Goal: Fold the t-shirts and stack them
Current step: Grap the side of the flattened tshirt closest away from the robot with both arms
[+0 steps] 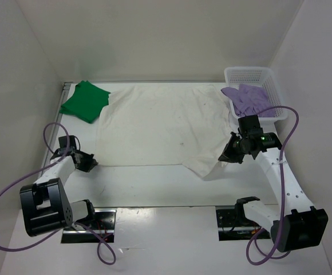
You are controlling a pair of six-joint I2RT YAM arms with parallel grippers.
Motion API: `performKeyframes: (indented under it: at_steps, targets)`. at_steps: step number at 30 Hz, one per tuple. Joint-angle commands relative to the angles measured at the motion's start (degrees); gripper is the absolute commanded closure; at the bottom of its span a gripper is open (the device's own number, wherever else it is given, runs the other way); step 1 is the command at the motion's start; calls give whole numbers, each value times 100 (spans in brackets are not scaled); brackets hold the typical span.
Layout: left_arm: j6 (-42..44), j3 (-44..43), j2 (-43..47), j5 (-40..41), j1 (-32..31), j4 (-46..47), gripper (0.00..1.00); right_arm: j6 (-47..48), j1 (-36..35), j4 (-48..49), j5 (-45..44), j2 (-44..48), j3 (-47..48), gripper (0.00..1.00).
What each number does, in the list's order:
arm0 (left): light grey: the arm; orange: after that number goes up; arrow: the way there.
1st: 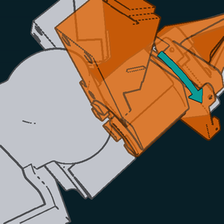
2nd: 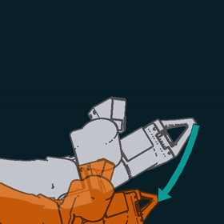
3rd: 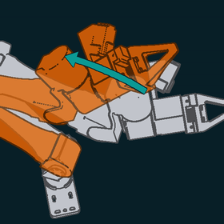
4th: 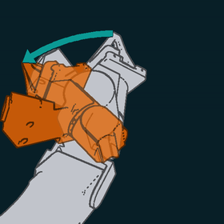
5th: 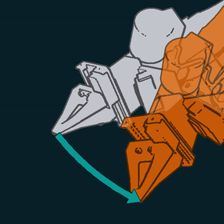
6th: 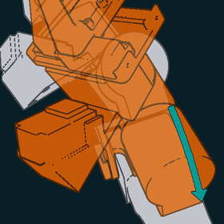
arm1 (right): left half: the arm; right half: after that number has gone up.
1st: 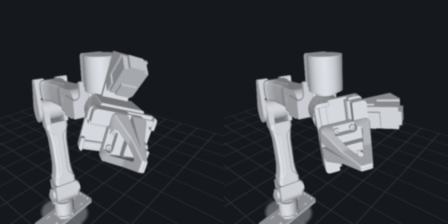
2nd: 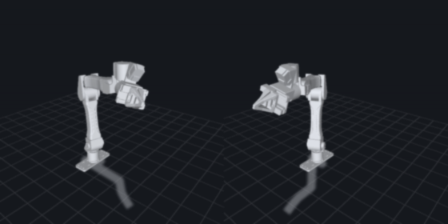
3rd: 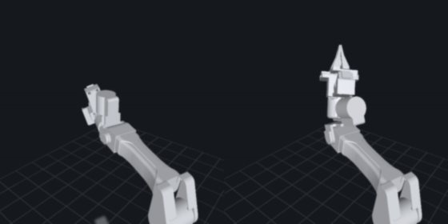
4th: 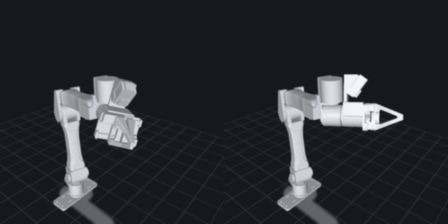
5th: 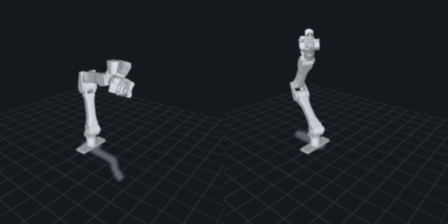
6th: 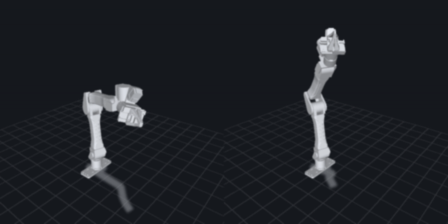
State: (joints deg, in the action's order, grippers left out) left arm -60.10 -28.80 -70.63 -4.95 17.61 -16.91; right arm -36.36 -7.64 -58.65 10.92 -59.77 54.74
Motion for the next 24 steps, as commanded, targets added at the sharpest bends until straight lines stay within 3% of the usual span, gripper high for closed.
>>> performKeyframes:
  at_steps: [1, 6, 7, 12, 17, 24]
  targets:
    - [577, -670, 346, 12, 41, -549, 100, -29, -36, 31, -134, 44, 2, 100]
    - [754, -724, 937, -672, 94, -1490, 100, -450, -36, -488, 86, 799, -192, 100]
    - [754, -724, 937, -1065, 146, -1491, 100, -451, -36, -750, -10, 800, 8, 100]
    - [1079, -1459, 666, -1218, 568, -1834, 100, -328, -36, -1008, -685, 423, 440, 100]
    - [842, -2165, -2, -1499, 683, -991, 100, -118, 78, -166, -802, -262, 642, 100]
    - [429, -2305, -890, -1465, 464, -156, 100, 85, 289, 1266, -854, -1668, 1583, 100]
